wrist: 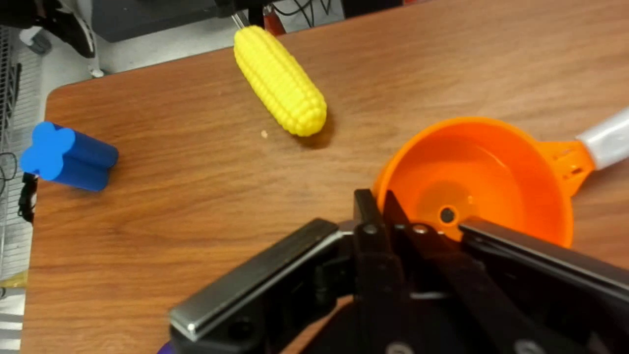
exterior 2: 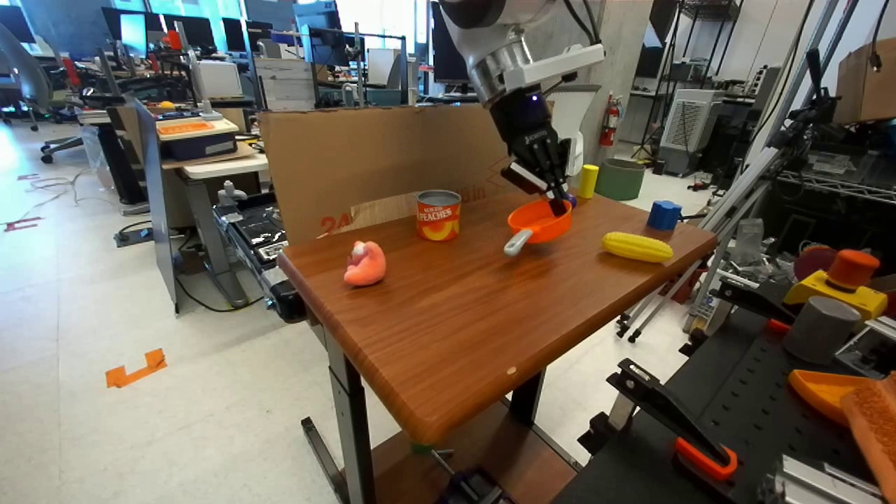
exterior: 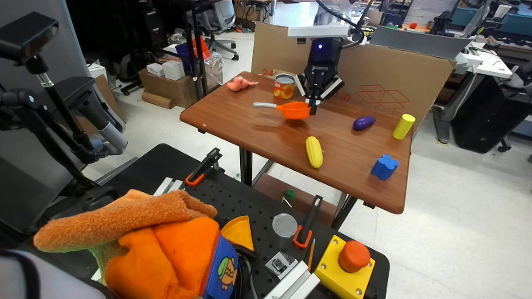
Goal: Move the orange pan forwards.
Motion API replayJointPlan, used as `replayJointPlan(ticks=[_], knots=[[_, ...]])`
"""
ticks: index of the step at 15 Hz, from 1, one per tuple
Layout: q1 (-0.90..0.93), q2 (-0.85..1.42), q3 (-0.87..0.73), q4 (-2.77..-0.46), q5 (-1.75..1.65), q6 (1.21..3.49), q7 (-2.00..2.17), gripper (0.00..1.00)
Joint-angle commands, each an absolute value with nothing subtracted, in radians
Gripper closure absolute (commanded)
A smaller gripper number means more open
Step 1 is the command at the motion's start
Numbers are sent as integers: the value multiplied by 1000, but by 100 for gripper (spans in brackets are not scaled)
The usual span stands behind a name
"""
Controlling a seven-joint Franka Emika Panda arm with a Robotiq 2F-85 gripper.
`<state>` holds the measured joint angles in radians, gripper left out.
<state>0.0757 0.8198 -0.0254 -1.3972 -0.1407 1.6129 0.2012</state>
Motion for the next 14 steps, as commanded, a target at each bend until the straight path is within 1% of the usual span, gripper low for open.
replayJointPlan(ticks=[1,5,11,14], knots=[[148,683,-15,-1553,-230,1640,149,99],[186,627,16,-1647,-272,1707,128,99],[199,709,42,-1684,-247,1954,147,99],[204,746,47,-1681,-240,1944,132,99]])
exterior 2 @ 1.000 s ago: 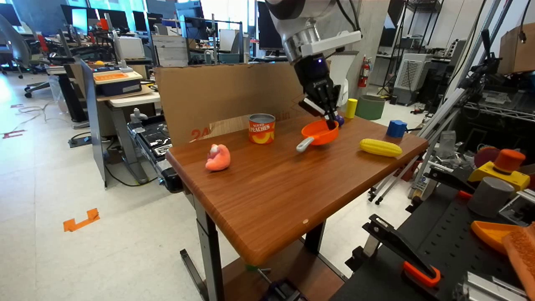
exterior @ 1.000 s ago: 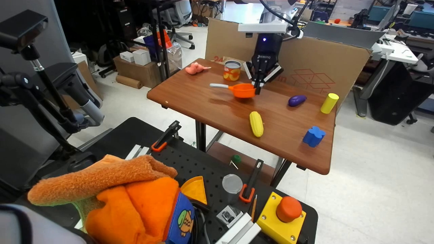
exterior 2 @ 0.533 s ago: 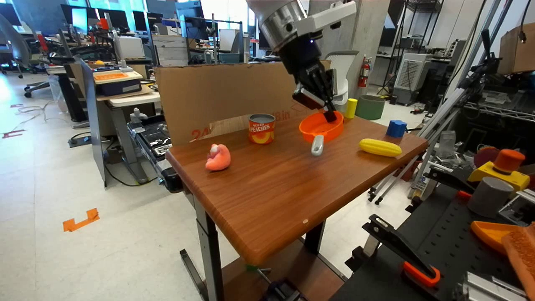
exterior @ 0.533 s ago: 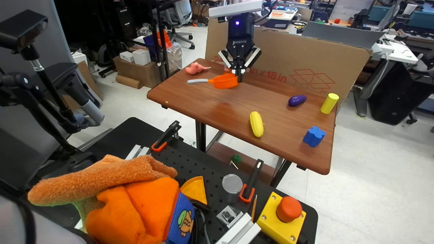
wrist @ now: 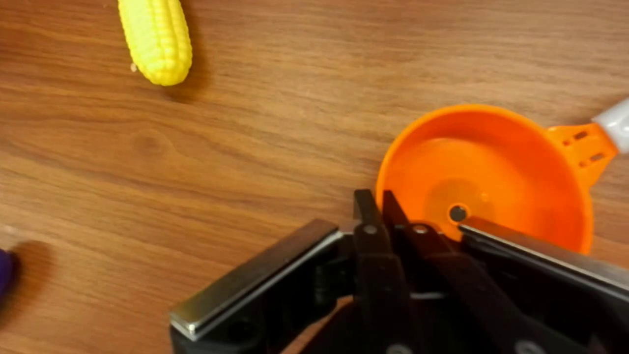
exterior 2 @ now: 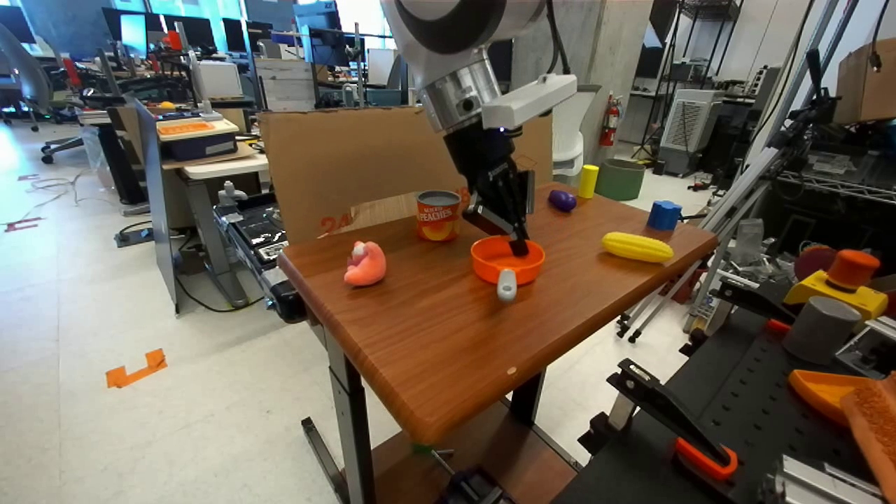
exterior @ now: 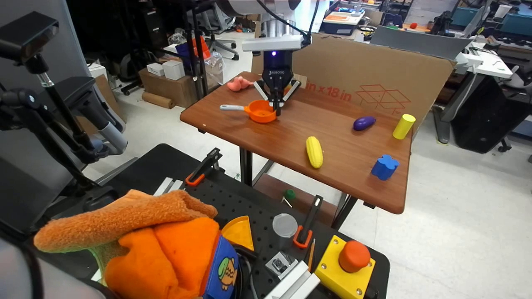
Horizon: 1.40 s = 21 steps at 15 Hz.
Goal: Move the orange pan forwards.
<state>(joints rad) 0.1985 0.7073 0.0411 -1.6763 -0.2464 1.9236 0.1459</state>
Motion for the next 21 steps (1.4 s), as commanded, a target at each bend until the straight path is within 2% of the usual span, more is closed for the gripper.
replayJointPlan(ticks=[1,4,5,6,11,15,16,21], knots=[[205,745,47,-1680,-241,1932,125,99],[210,746,49,-1691,-247,1919,111,99],[212,746,49,-1692,-249,1911,109,70],[213,745,51,-1689,-249,1899,105,69],[217,739,65,-1705,-239,1802,76,33],[211,671,74,-1753,-242,1820,69,5],[208,637,75,-1781,-244,1846,72,0],[201,433,90,-1968,-228,1956,81,0]])
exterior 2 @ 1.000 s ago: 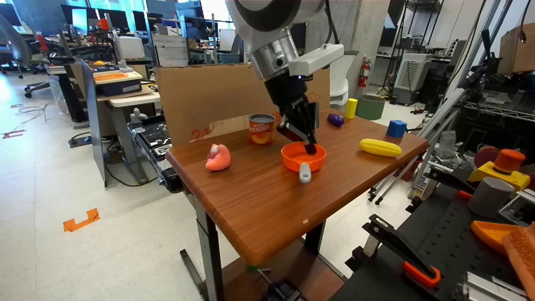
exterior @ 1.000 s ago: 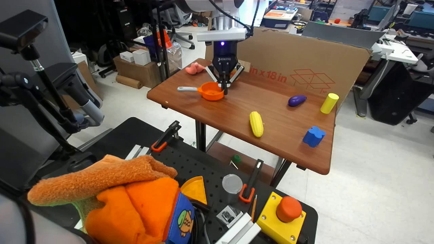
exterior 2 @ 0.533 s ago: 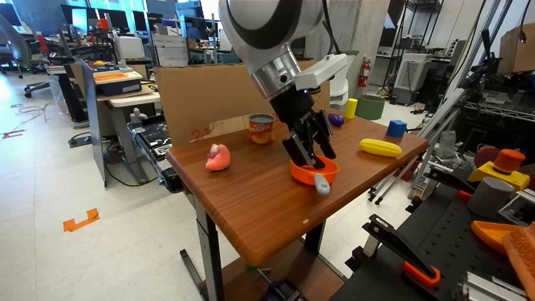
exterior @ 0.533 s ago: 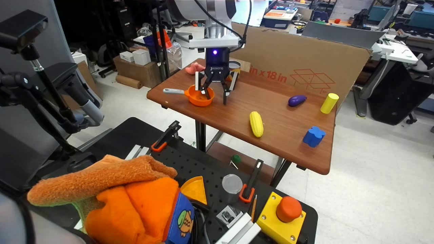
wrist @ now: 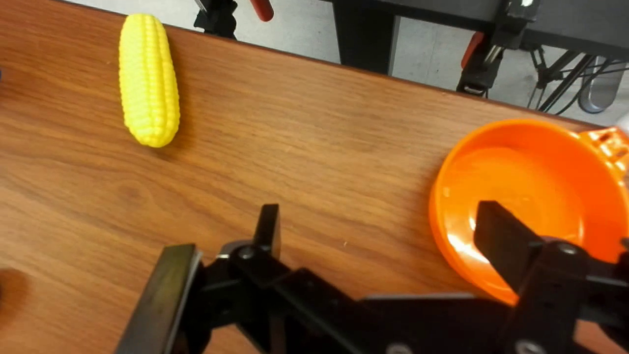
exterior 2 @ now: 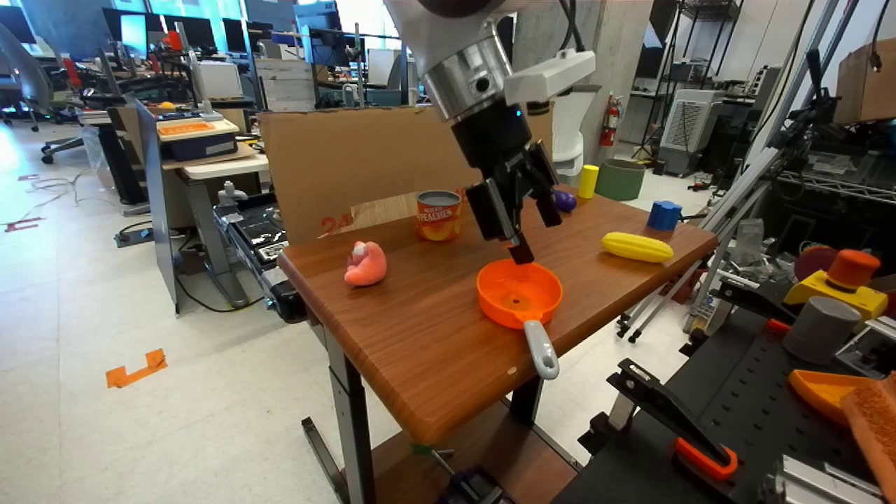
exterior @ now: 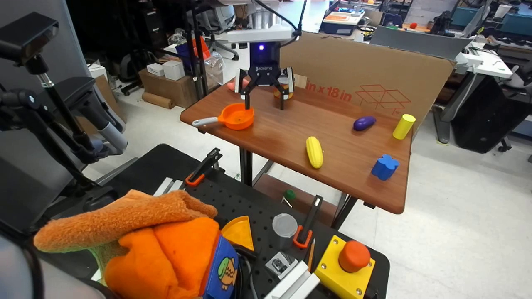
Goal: Move the orange pan forwards.
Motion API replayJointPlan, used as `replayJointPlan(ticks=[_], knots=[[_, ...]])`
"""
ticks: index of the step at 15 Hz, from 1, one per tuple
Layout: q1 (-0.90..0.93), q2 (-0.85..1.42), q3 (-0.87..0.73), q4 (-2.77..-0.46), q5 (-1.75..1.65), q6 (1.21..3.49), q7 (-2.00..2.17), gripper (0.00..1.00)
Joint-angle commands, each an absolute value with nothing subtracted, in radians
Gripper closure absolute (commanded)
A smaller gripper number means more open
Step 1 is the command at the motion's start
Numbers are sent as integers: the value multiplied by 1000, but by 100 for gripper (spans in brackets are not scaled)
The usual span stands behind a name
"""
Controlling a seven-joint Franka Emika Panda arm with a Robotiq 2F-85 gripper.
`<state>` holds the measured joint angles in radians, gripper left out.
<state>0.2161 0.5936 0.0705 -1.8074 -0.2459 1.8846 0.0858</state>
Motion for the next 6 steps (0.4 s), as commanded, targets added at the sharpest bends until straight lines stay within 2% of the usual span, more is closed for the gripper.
replayJointPlan(ticks=[1,2,6], knots=[[185,374,101,-2016,-201,1976,59,0],[210,505,82,-1884,-235,1917,85,0],[209,481,85,-1903,-233,1917,86,0]])
